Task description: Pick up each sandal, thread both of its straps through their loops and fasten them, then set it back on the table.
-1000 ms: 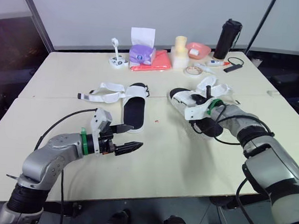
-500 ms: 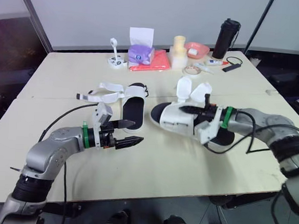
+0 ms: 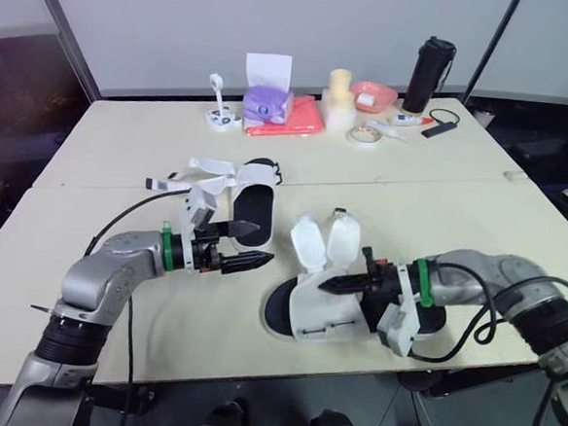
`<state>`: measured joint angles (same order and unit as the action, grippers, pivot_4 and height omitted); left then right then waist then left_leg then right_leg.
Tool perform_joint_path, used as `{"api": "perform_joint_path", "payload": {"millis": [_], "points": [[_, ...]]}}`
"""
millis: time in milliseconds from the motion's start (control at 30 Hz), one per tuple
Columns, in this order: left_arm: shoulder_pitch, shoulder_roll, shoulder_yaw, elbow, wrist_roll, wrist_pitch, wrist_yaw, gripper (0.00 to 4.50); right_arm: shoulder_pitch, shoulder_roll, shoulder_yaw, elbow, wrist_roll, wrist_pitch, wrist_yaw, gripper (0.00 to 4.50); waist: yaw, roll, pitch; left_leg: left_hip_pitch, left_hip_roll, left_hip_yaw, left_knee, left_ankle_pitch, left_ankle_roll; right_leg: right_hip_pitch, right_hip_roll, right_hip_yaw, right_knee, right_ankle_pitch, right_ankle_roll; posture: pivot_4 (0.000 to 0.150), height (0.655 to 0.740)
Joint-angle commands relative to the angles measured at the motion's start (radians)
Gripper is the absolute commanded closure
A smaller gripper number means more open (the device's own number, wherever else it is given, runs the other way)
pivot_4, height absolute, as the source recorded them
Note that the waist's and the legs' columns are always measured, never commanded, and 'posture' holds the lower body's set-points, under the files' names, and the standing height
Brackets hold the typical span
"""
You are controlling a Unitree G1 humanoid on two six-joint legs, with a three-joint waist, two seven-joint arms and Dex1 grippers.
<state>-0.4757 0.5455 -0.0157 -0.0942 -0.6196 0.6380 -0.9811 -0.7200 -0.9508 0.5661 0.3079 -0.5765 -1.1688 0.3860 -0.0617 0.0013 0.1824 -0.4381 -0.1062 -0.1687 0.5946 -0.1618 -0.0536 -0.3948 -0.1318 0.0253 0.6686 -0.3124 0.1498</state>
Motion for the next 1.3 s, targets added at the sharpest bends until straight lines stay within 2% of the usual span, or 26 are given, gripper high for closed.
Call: {"api": "perform_joint_path", "payload": {"millis": [33,67,100,300,533,667,800,967,1300], "points": [[-0.010,-0.003,0.008,-0.020,0.013,-0.034,-0.001,0.00,-0.002,0.000,-0.069,-0.019,0.034,0.018,0.024,3.79,0.002,0.000,0.000,0.000,0.000,0.000,0.000,0.000,0.000,0.000,0.000,0.000,0.000,0.000,0.000,0.150,0.7400],[-0.008,-0.005,0.006,-0.028,0.015,-0.037,0.003,0.00,0.003,-0.004,-0.072,-0.022,0.043,0.025,0.037,3.53,0.004,0.000,0.000,0.000,0.000,0.000,0.000,0.000,0.000,0.000,0.000,0.000,0.000,0.000,0.000,0.150,0.7400],[-0.006,-0.006,0.001,-0.033,0.021,-0.043,0.003,0.00,0.009,-0.008,-0.076,-0.024,0.053,0.033,0.052,3.07,0.005,0.000,0.000,0.000,0.000,0.000,0.000,0.000,0.000,0.000,0.000,0.000,0.000,0.000,0.000,0.150,0.7400],[0.015,0.015,-0.032,-0.082,0.053,-0.079,-0.035,0.00,0.062,-0.069,-0.124,-0.119,0.227,0.185,0.213,0.04,0.017,0.000,0.000,0.001,0.000,0.000,0.000,-0.001,0.001,0.001,0.000,0.000,0.000,0.000,0.000,0.150,0.7400],[0.034,0.017,-0.055,-0.052,0.110,-0.198,-0.087,0.00,0.214,-0.256,-0.216,-0.371,0.590,0.632,0.557,0.04,0.025,0.000,0.000,0.002,0.000,0.000,0.001,-0.002,0.003,0.003,-0.001,0.000,-0.001,0.000,0.000,0.150,0.7400],[0.056,0.019,-0.111,-0.031,0.166,-0.286,-0.150,0.00,0.274,-0.311,-0.317,-0.474,0.758,0.907,0.660,0.04,0.024,0.000,0.000,0.002,0.001,0.000,0.001,-0.002,0.004,0.004,-0.001,0.000,-0.001,0.000,0.000,0.150,0.7400],[0.079,0.016,-0.174,-0.008,0.205,-0.360,-0.220,1.82,0.283,-0.302,-0.411,-0.535,0.859,1.175,0.688,0.00,0.020,0.000,0.000,0.002,0.003,0.001,0.001,-0.003,0.005,0.004,-0.001,0.000,-0.001,0.000,0.000,0.150,0.7400],[0.088,0.021,-0.237,0.046,0.261,-0.431,-0.285,4.45,0.277,-0.234,-0.492,-0.582,0.907,1.445,0.612,0.00,0.027,0.000,0.000,0.002,0.003,0.001,0.002,-0.003,0.005,0.004,-0.002,0.000,-0.002,0.000,0.000,0.150,0.7400],[0.066,-0.053,-0.298,0.166,0.362,-0.535,-0.277,4.45,0.232,-0.119,-0.611,-0.674,1.033,1.817,0.519,0.00,0.052,0.000,0.000,0.002,0.002,0.002,0.002,-0.003,0.006,0.004,-0.002,-0.001,-0.002,0.000,0.000,0.150,0.7400]]}}
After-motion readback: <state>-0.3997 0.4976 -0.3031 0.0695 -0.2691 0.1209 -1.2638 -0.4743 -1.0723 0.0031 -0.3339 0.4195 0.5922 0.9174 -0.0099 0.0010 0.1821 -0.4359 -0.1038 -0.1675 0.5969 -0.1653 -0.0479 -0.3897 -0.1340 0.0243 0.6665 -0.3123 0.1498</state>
